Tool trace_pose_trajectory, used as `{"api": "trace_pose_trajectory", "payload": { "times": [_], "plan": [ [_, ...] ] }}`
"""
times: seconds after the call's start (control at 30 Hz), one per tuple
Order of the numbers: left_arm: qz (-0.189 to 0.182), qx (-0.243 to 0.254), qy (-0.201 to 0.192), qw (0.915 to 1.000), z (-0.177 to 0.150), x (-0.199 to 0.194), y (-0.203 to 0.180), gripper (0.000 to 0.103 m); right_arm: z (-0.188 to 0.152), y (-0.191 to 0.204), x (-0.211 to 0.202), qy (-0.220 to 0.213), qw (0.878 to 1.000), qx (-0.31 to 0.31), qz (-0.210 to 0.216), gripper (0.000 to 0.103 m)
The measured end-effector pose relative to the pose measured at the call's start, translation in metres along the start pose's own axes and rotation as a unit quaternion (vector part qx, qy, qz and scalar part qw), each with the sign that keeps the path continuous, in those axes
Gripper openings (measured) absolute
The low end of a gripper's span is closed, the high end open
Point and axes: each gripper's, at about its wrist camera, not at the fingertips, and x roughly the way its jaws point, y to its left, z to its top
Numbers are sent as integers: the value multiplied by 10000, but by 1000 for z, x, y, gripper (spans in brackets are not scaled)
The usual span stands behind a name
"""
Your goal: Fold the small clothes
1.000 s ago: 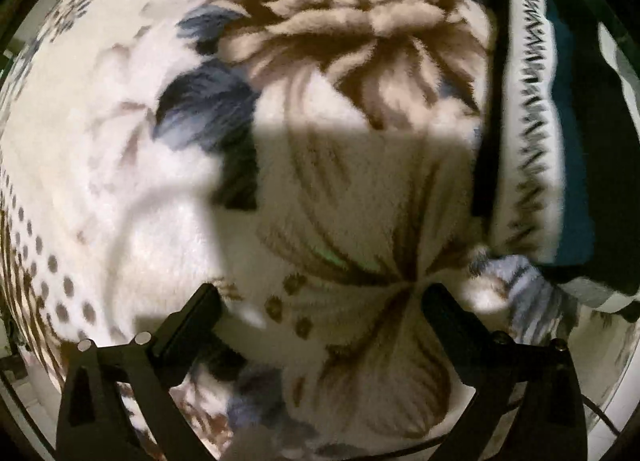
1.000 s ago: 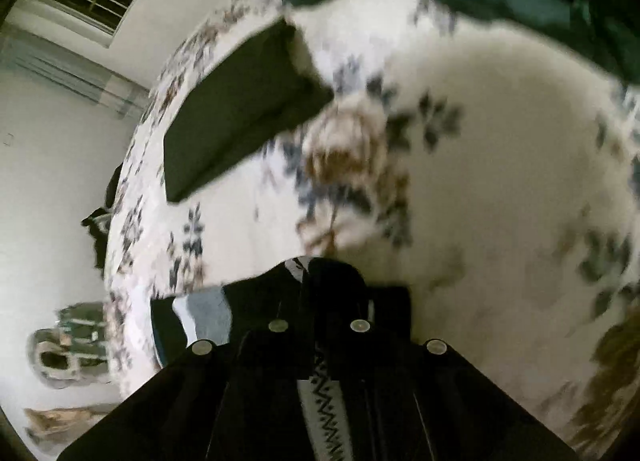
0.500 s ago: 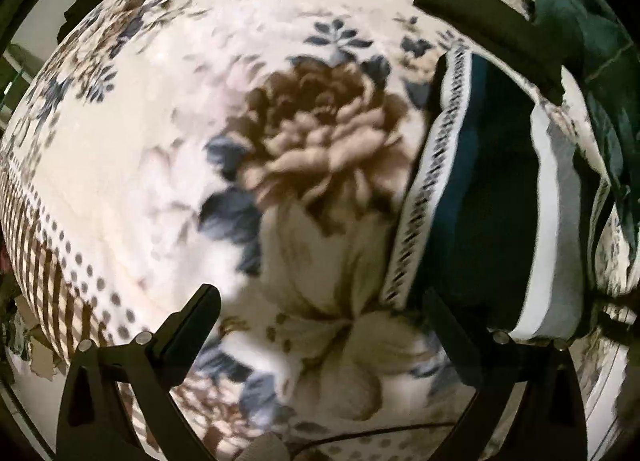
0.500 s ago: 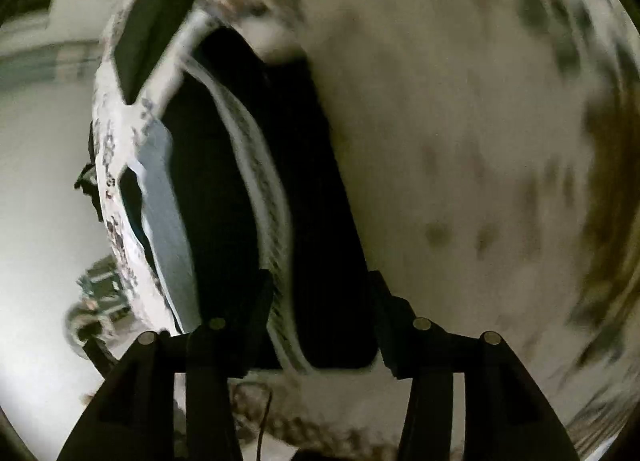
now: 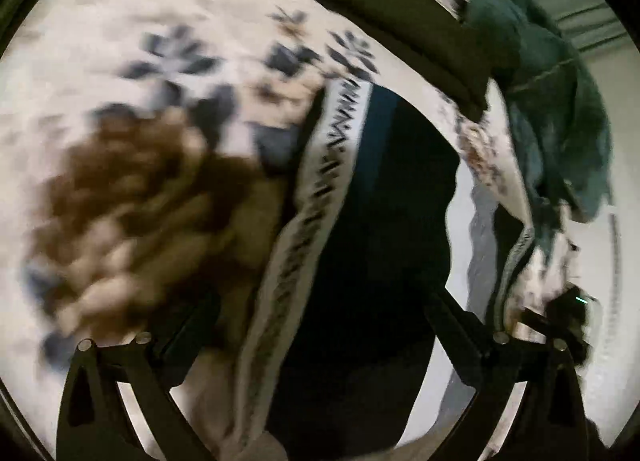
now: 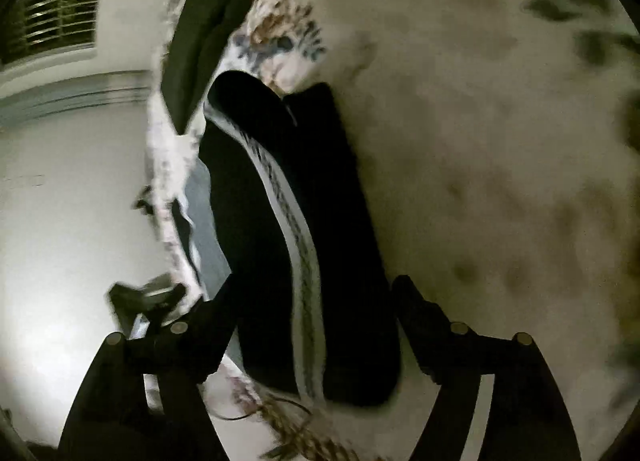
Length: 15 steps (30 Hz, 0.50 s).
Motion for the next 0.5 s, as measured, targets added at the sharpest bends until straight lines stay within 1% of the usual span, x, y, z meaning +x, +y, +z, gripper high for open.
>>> {"api": "trace_pose_trajectory", "payload": {
  "times": [0.1, 0.17, 0.23, 0.27, 0.43, 0.5],
  "plan": [
    [-291, 39, 331, 9990, 12, 28, 2, 103, 17, -6, 30, 561, 9975, -97, 418, 77],
    [-426, 71, 403, 9983, 15, 37, 2, 103, 20, -3, 42, 786, 9950, -302, 528, 79],
    [-588, 64, 402, 9974, 17, 38, 0, 103, 21, 3, 51, 1001, 9918, -511, 609, 79],
    [-691, 33, 414, 9967, 19, 39, 0, 103, 20, 5, 53, 1064, 9906, -565, 649, 79],
    [-921, -71, 522, 9944, 24, 44, -5, 103, 14, 14, 70, 1279, 9864, -631, 811, 79],
    [-1069, -38, 477, 9931, 25, 44, -10, 103, 10, 22, 78, 1291, 9865, -703, 719, 79]
  ]
}}
